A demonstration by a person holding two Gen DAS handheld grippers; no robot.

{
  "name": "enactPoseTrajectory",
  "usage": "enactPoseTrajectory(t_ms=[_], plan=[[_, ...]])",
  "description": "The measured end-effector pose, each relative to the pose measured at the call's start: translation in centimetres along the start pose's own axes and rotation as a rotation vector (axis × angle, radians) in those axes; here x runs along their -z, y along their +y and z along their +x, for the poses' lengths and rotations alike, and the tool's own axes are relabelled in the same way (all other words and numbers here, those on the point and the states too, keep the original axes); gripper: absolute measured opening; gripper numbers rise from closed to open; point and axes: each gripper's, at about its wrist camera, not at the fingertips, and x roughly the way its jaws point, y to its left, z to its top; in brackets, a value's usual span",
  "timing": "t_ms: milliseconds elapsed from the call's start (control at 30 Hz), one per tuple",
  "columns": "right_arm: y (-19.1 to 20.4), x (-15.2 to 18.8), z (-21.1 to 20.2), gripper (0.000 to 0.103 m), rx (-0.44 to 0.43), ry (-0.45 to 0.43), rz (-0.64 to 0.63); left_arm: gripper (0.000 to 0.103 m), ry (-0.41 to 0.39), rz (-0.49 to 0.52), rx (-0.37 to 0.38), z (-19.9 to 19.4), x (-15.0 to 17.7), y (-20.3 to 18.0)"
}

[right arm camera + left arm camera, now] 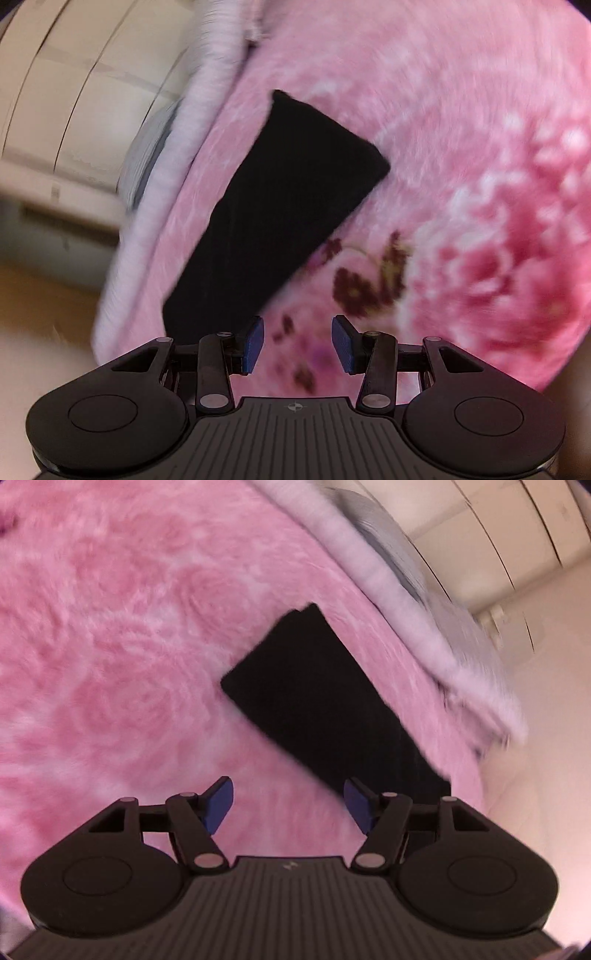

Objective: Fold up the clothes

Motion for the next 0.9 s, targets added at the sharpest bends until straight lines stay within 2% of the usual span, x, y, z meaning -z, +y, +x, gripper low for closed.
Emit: enactPoseTrajectory(t_ms=[167,233,433,500,533,567,600,633,733,900], plan=[[-0.5,-2.3,3.5,0.045,-0.001,-0.029,0.138,0.065,0.014,-0.161,-0.019,5.1,-2.0,1.1],[-0.7,-2.9,4.4,0.045,0.006,-0.048,0.166,0.065,-0.031,-0.216,-0.005,5.9,-2.3,1.5],[-1.5,-4.4,5.8,0.045,-0.017,-0.139,0.273,0.068,-0.096,-0.217,-0.018,8.3,-3.7,0.6],[-1.5,-4.9,6.2,0.045,-0.011,-0.153,0.288,0.057,-0.116,-0.216,-0.033,8.8,-4.0,0.3],[-1.2,-5.1,6.2,0.042,0.004,-0.154,0.274,0.042,-0.124,-0.21,-0.049,9.0,-4.1,0.3],[-0.9,-5.3,6.2,0.035,0.019,-0.155,0.26,0.025,-0.133,-0.198,-0.068,9.0,-4.1,0.4],[-0.5,-5.4,6.1,0.023,0.047,-0.161,0.212,0.022,-0.136,-0.188,-0.072,8.9,-4.0,0.6],[-0.3,-5.2,6.0,0.02,0.045,-0.162,0.186,0.017,-0.137,-0.179,-0.058,8.6,-3.9,0.9],[0.1,-4.9,5.6,0.017,0.038,-0.164,0.125,0.008,-0.142,-0.152,-0.03,7.8,-3.6,1.3],[0.8,-4.6,3.8,0.016,0.032,-0.144,0.093,0.007,-0.189,-0.049,-0.048,5.2,-2.5,-0.5]])
